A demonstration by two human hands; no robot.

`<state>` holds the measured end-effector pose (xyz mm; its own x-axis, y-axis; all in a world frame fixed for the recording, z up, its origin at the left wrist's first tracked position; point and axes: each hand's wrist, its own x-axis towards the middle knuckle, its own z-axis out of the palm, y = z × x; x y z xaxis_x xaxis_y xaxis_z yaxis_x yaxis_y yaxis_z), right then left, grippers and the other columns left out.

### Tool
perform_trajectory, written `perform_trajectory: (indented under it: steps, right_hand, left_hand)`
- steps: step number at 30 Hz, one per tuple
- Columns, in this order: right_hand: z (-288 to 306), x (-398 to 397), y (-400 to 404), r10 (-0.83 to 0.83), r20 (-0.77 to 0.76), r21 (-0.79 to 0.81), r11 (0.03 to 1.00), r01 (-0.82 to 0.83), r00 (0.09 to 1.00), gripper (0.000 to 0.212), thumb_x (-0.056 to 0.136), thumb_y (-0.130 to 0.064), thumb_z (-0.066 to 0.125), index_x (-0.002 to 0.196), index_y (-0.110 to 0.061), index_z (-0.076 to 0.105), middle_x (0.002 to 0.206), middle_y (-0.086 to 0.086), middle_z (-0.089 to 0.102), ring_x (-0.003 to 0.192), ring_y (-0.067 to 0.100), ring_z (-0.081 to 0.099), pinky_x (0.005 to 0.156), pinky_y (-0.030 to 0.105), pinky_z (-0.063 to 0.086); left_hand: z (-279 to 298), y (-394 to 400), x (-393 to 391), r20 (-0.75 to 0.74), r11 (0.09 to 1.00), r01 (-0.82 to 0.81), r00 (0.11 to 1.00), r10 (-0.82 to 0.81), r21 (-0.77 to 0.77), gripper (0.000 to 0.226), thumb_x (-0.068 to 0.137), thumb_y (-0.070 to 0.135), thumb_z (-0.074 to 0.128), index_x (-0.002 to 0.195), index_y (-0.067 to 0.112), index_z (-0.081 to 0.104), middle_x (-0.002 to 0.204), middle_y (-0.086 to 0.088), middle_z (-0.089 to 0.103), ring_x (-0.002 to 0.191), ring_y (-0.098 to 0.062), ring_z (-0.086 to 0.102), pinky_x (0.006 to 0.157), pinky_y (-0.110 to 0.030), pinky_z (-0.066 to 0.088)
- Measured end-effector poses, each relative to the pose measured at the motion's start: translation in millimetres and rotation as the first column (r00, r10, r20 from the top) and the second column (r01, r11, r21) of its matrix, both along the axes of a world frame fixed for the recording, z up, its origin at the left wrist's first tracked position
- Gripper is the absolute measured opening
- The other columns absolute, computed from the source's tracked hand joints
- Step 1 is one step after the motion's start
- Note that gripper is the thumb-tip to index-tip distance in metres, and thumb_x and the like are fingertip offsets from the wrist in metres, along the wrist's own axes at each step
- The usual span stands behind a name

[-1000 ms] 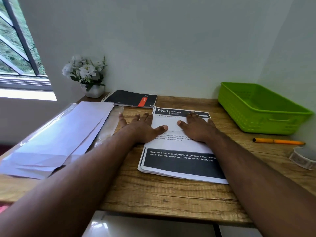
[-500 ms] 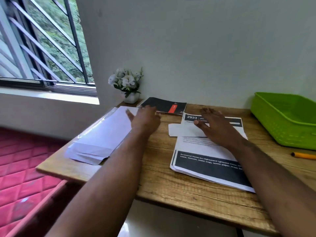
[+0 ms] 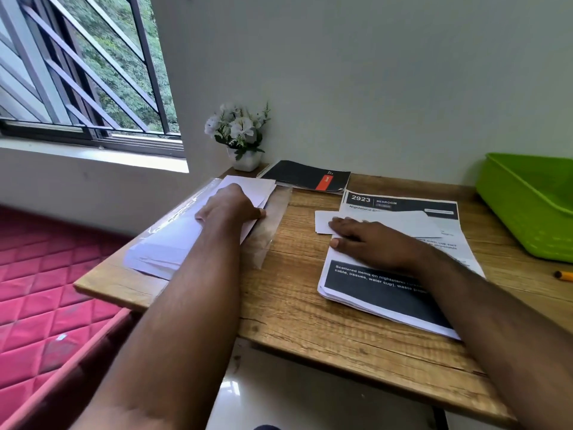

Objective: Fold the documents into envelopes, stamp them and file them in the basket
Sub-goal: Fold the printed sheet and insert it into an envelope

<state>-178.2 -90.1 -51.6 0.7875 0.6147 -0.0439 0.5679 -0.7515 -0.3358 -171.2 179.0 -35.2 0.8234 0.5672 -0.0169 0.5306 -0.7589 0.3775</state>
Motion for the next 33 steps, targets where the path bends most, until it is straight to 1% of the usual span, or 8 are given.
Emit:
perform_trajectory:
  steps: [6, 10, 14, 17, 20, 22, 27, 33]
  right_hand:
    - [2.6, -0.6, -3.6, -0.037, -0.035, 0.124, 0.991, 0.041, 0.999, 0.055, 0.097, -0.052, 0.039, 0.146, -0.028, 0.036, 0.153, -0.013, 0.031, 0.14, 0.005, 0.028, 0.113, 0.025, 0.018]
    - [8.7, -0.9, -11.5, -0.103, -0.12, 0.462, 0.874, 0.147, 0.987, 0.05, 0.095, -0.047, 0.048, 0.141, -0.027, 0.046, 0.145, -0.012, 0.044, 0.13, 0.003, 0.042, 0.103, 0.02, 0.028]
    - [25.0, -6.1, -10.4, -0.003, -0.351, 0.824, 0.474, 0.311, 0.936, 0.042, 0.092, -0.041, 0.056, 0.128, -0.019, 0.059, 0.132, -0.004, 0.059, 0.119, 0.014, 0.056, 0.1, 0.029, 0.044]
    - [41.3, -6.4, -16.2, 0.227, -0.4, 0.917, 0.097, 0.388, 0.888, 0.03, 0.091, -0.022, 0.057, 0.12, -0.016, 0.059, 0.104, 0.003, 0.071, 0.091, 0.017, 0.068, 0.073, 0.027, 0.057]
    - [35.1, 0.4, -33.1, 0.178, -0.439, 0.898, 0.127, 0.421, 0.881, 0.064, 0.087, 0.003, 0.058, 0.14, -0.028, 0.041, 0.086, 0.003, 0.069, 0.08, 0.013, 0.068, 0.069, 0.032, 0.055]
    - [25.4, 5.1, -40.0, 0.172, -0.471, 0.873, 0.23, 0.43, 0.865, 0.08, 0.083, 0.012, 0.06, 0.145, -0.031, 0.032, 0.098, 0.002, 0.073, 0.092, 0.017, 0.069, 0.076, 0.041, 0.056]
    - [16.1, 11.9, -33.2, 0.179, -0.452, 0.882, 0.24, 0.406, 0.874, 0.062, 0.077, 0.019, 0.061, 0.127, -0.017, 0.056, 0.112, 0.008, 0.07, 0.098, 0.022, 0.068, 0.069, 0.031, 0.058]
    - [11.7, 16.2, -34.9, 0.197, -0.499, 0.857, 0.259, 0.446, 0.844, 0.061, 0.075, 0.018, 0.063, 0.128, -0.013, 0.059, 0.118, 0.009, 0.068, 0.102, 0.025, 0.067, 0.068, 0.032, 0.058]
  left_hand:
    - [27.1, -23.2, -9.4, 0.169, 0.992, -0.025, 0.986, 0.004, 0.123, 0.038, 0.091, 0.018, 0.055, 0.13, 0.014, 0.053, 0.132, -0.013, 0.054, 0.122, -0.034, 0.051, 0.089, -0.043, 0.046]
    - [87.3, -47.4, -28.5, 0.396, 0.984, 0.028, 0.913, -0.096, 0.175, 0.028, 0.092, 0.014, 0.049, 0.119, 0.009, 0.058, 0.123, -0.019, 0.056, 0.115, -0.04, 0.054, 0.09, -0.045, 0.047]
    - [148.3, -82.4, -36.7, 0.788, 0.927, 0.374, 0.576, -0.218, -0.016, 0.028, 0.086, 0.029, 0.061, 0.068, 0.007, 0.059, 0.064, -0.008, 0.055, 0.059, -0.023, 0.053, 0.057, -0.027, 0.042]
    - [151.0, -109.2, -22.5, 0.898, 0.78, 0.589, 0.432, -0.083, -0.211, 0.028, 0.08, 0.028, 0.065, 0.06, 0.009, 0.058, 0.057, -0.002, 0.038, 0.052, -0.014, 0.033, 0.05, -0.026, 0.028]
    - [111.7, -113.3, 10.5, 0.868, 0.688, 0.589, 0.48, 0.123, -0.424, 0.021, 0.077, 0.023, 0.063, 0.057, 0.018, 0.057, 0.06, -0.004, 0.04, 0.058, -0.013, 0.036, 0.054, -0.03, 0.029]
    - [70.5, -105.7, 32.1, 0.796, 0.599, 0.557, 0.548, 0.255, -0.576, 0.029, 0.082, 0.022, 0.064, 0.054, 0.015, 0.057, 0.067, -0.007, 0.049, 0.066, -0.016, 0.045, 0.062, -0.033, 0.037]
    - [9.4, -100.8, 37.9, 0.554, 0.037, 0.559, 0.808, 0.201, -0.828, 0.028, 0.093, 0.03, 0.059, 0.115, 0.012, 0.062, 0.111, -0.012, 0.07, 0.101, -0.033, 0.067, 0.087, -0.054, 0.053]
    - [0.6, -109.0, 36.5, 0.481, -0.077, 0.499, 0.859, 0.172, -0.863, 0.038, 0.093, 0.014, 0.055, 0.13, 0.006, 0.053, 0.12, -0.02, 0.066, 0.106, -0.038, 0.065, 0.079, -0.049, 0.057]
